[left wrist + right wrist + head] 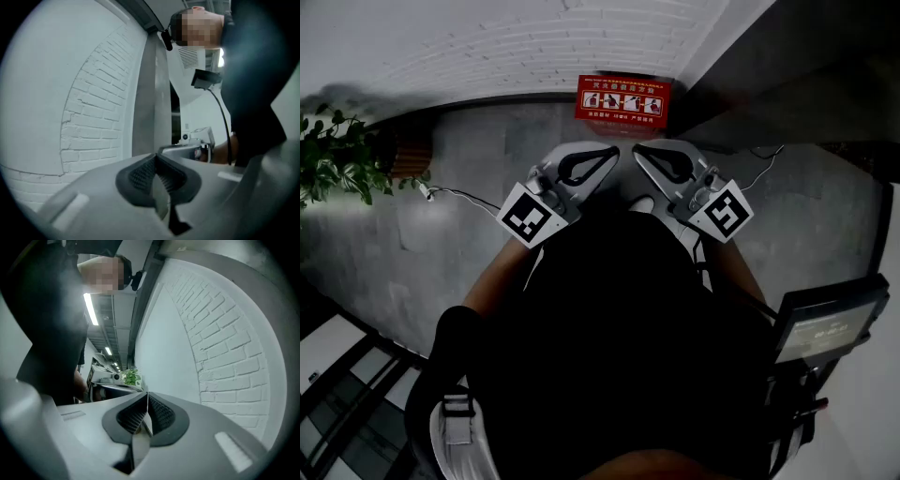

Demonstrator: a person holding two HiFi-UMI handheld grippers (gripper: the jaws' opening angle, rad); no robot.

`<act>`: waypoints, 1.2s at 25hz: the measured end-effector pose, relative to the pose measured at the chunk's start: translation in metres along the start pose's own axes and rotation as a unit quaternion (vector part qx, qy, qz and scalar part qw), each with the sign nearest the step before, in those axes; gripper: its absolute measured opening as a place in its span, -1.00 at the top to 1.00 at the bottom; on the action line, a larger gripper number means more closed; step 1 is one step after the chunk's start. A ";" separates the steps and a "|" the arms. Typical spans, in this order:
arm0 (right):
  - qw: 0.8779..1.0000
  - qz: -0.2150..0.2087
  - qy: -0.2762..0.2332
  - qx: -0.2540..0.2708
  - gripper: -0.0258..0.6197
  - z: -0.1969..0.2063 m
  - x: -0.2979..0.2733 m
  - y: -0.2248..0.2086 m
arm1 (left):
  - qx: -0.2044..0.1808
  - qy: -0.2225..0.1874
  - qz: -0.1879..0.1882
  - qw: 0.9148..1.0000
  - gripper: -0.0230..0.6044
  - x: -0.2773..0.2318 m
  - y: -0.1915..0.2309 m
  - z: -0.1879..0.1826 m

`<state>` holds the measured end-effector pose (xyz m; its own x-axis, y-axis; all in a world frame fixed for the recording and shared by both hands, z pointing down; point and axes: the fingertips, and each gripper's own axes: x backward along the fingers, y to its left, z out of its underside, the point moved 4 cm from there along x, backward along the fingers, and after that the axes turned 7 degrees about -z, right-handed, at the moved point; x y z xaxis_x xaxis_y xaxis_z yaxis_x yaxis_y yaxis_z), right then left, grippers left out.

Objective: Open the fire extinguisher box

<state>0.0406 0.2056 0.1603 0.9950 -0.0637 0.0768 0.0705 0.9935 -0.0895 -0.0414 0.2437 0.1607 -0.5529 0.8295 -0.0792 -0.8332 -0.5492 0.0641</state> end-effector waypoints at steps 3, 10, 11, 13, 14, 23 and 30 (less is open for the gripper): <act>1.000 -0.001 0.003 -0.006 0.88 0.003 0.012 0.003 | -0.002 0.007 -0.011 1.000 0.92 -0.001 -0.009 0.004; 1.000 -0.004 0.003 -0.021 0.88 0.009 0.014 0.005 | -0.003 0.022 -0.027 0.999 0.92 0.008 -0.015 0.009; 1.000 -0.001 0.003 -0.021 0.88 0.008 0.012 0.008 | -0.001 0.023 -0.027 0.999 0.92 0.012 -0.015 0.010; 1.000 0.004 0.008 -0.021 0.88 0.007 0.008 0.007 | 0.002 0.024 -0.024 0.999 0.92 0.013 -0.010 0.009; 1.000 0.007 0.010 -0.021 0.88 0.005 0.005 0.004 | 0.003 0.022 -0.022 1.000 0.92 0.012 -0.005 0.007; 0.997 0.058 0.044 -0.036 0.88 0.026 -0.044 -0.092 | 0.020 0.003 0.019 1.000 0.92 -0.038 0.102 0.023; 0.991 0.101 0.058 -0.064 0.88 0.037 -0.059 -0.149 | 0.031 0.007 0.042 0.999 0.92 -0.068 0.163 0.040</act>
<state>-0.0311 0.0645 0.2056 0.9907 0.1166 -0.0695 -0.1291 0.9677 -0.2164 -0.1396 0.1022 0.2168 -0.6211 0.7790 -0.0854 -0.7820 -0.6090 0.1327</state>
